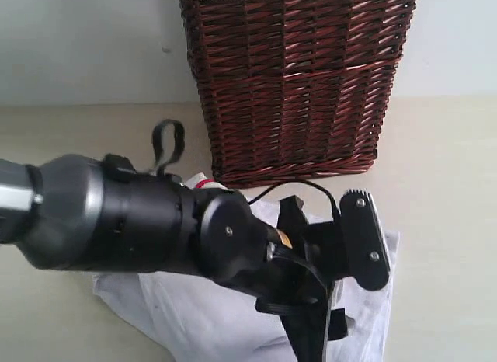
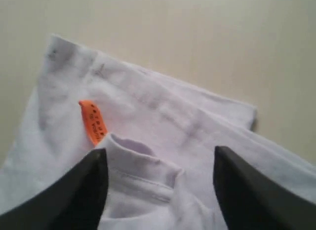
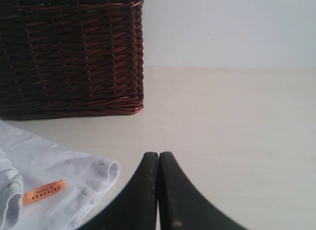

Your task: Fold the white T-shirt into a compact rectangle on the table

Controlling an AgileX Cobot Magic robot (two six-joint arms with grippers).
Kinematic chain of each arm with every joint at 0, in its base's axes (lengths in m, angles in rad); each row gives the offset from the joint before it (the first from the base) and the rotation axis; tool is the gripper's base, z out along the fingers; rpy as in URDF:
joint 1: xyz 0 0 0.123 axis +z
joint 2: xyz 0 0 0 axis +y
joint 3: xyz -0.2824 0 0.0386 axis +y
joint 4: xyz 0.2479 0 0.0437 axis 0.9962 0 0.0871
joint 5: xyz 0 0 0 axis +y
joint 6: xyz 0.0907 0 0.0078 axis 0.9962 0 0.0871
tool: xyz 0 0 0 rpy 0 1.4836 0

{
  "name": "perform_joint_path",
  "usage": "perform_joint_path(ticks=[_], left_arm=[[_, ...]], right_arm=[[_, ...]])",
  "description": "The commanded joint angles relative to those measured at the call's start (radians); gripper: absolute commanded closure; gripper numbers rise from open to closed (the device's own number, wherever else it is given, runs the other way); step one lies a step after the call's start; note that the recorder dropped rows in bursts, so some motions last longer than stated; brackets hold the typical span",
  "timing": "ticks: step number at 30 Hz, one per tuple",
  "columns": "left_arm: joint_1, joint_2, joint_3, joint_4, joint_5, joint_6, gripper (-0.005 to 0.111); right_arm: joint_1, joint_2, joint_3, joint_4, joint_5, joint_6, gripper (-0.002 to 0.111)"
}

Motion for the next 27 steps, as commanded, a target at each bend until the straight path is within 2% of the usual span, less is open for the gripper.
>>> perform_joint_path(ticks=[1, 3, 10, 14, 17, 21, 27], left_arm=[[0.084, -0.113, 0.007, -0.009, 0.065, -0.047, 0.056], [0.152, -0.136, 0.025, -0.006, 0.072, -0.045, 0.067], [0.462, -0.094, 0.075, 0.043, 0.066, 0.017, 0.104], [0.574, -0.033, 0.078, 0.043, 0.072, 0.092, 0.107], [0.602, 0.016, 0.078, 0.043, 0.116, 0.148, 0.107], [0.601, 0.059, 0.078, 0.041, 0.191, 0.204, 0.107], [0.603, 0.066, 0.109, 0.080, 0.371, 0.202, 0.107]], right_arm=[[0.000, -0.007, 0.004, -0.003, -0.014, -0.002, 0.108], [0.000, -0.007, 0.004, -0.003, -0.014, -0.002, 0.108], [0.000, -0.007, 0.004, -0.003, -0.014, -0.002, 0.108], [0.000, -0.007, 0.004, -0.003, -0.014, -0.002, 0.108], [0.000, -0.007, 0.004, -0.003, -0.014, -0.002, 0.108], [0.000, -0.007, 0.004, -0.003, -0.014, -0.002, 0.108], [0.000, -0.007, 0.004, -0.003, -0.014, -0.002, 0.108]])
